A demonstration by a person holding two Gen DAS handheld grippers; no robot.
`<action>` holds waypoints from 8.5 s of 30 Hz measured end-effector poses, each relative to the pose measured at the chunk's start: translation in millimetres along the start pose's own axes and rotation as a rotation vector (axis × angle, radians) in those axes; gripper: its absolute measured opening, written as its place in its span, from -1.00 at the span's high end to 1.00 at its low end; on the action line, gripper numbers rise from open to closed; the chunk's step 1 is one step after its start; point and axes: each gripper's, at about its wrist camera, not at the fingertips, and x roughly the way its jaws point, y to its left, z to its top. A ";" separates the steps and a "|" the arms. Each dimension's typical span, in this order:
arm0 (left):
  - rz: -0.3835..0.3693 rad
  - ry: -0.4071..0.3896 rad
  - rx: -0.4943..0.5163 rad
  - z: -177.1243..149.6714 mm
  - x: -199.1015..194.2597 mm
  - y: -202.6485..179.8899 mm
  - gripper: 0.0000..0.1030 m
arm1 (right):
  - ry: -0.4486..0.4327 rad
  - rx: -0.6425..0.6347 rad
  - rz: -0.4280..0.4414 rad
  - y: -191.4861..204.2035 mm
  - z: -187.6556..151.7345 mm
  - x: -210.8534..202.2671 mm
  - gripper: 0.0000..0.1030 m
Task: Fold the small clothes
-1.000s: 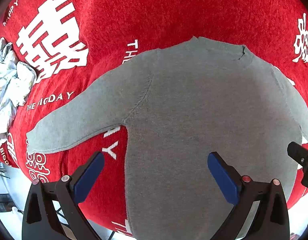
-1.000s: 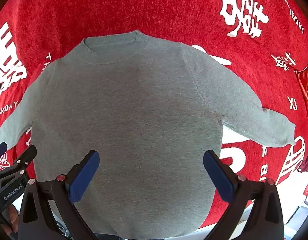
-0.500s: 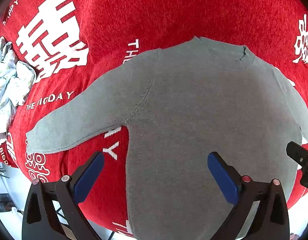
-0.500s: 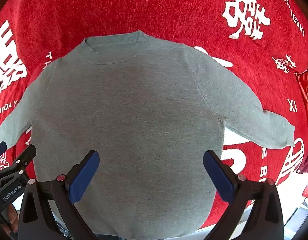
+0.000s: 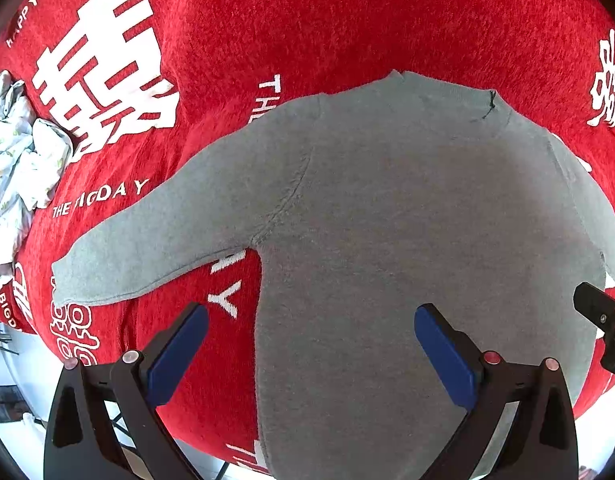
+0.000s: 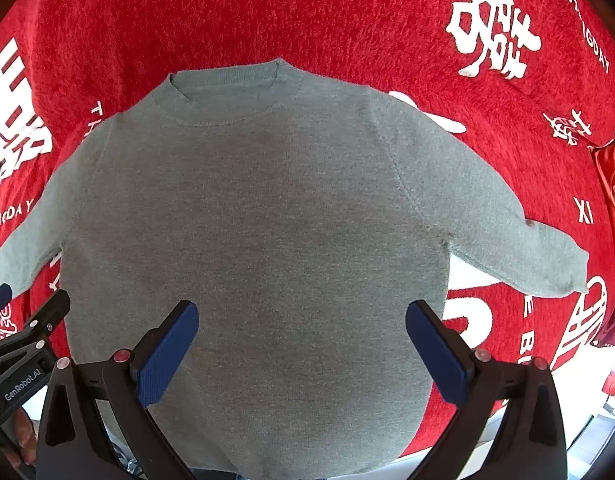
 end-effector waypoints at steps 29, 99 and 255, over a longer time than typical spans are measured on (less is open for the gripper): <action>-0.010 0.047 -0.089 -12.9 20.1 54.6 -1.00 | 0.021 -0.103 0.000 54.2 -1.5 11.8 -1.00; -0.671 -0.366 0.005 72.7 12.1 -31.0 0.86 | -0.014 0.068 0.332 -15.7 -8.3 8.0 -1.00; -0.098 -0.096 0.116 9.4 18.7 -86.2 -0.97 | -0.022 0.676 0.486 -246.5 -72.3 19.6 -0.63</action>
